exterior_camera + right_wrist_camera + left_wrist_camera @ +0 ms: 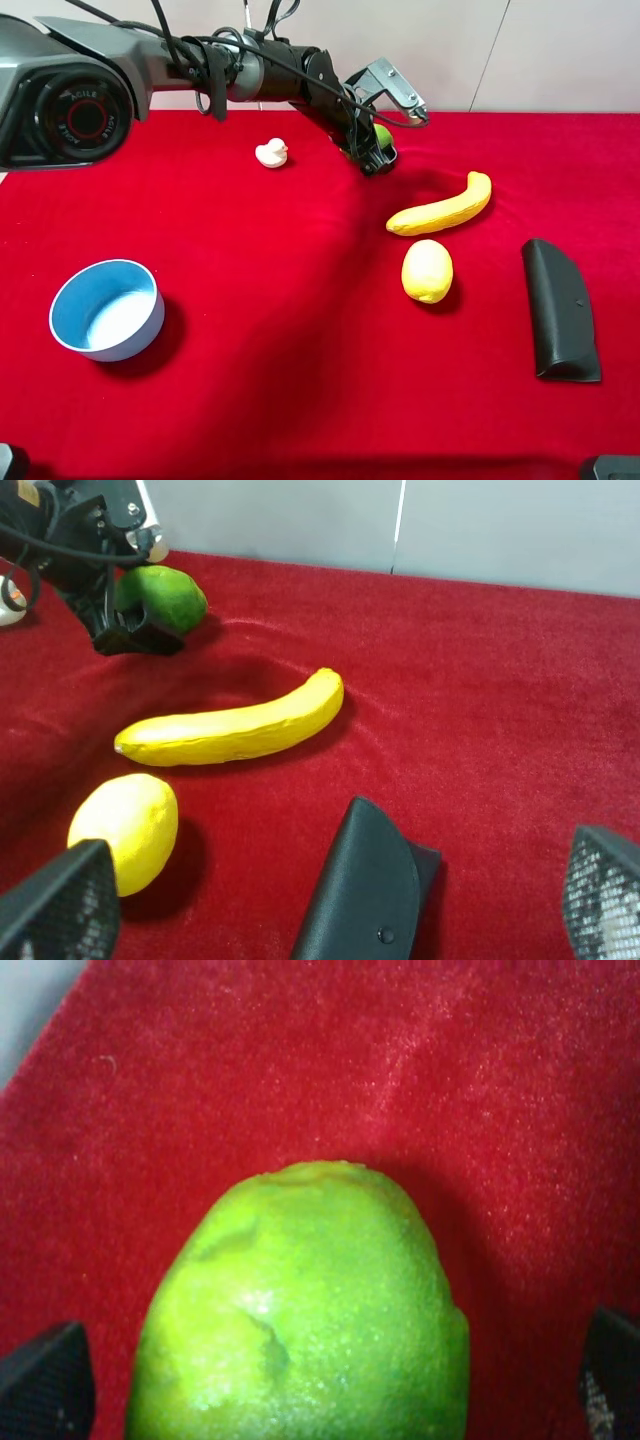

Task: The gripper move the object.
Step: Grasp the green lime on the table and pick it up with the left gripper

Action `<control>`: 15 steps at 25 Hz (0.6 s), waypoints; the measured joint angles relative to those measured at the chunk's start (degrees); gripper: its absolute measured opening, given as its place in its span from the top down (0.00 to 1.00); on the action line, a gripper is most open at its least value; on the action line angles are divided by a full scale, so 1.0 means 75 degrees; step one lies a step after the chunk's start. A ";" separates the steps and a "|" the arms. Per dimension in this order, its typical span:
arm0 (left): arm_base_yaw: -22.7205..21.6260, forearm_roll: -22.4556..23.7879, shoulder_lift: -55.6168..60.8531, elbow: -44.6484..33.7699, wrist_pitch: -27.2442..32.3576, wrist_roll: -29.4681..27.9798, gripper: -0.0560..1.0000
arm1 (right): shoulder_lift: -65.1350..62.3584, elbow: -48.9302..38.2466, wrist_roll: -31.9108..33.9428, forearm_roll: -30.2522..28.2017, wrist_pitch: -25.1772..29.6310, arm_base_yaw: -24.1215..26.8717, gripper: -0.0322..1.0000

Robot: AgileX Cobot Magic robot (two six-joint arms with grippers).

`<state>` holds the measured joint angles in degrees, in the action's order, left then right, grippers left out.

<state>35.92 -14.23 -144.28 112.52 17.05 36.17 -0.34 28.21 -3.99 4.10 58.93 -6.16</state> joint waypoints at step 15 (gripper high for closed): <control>0.0000 -0.0026 0.0000 0.0000 -0.0025 0.0006 0.36 | 0.0000 0.0000 0.0000 0.0000 0.0000 0.0000 0.30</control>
<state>35.92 -14.42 -144.28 112.52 16.86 36.21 -0.34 28.21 -3.99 4.10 58.93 -6.16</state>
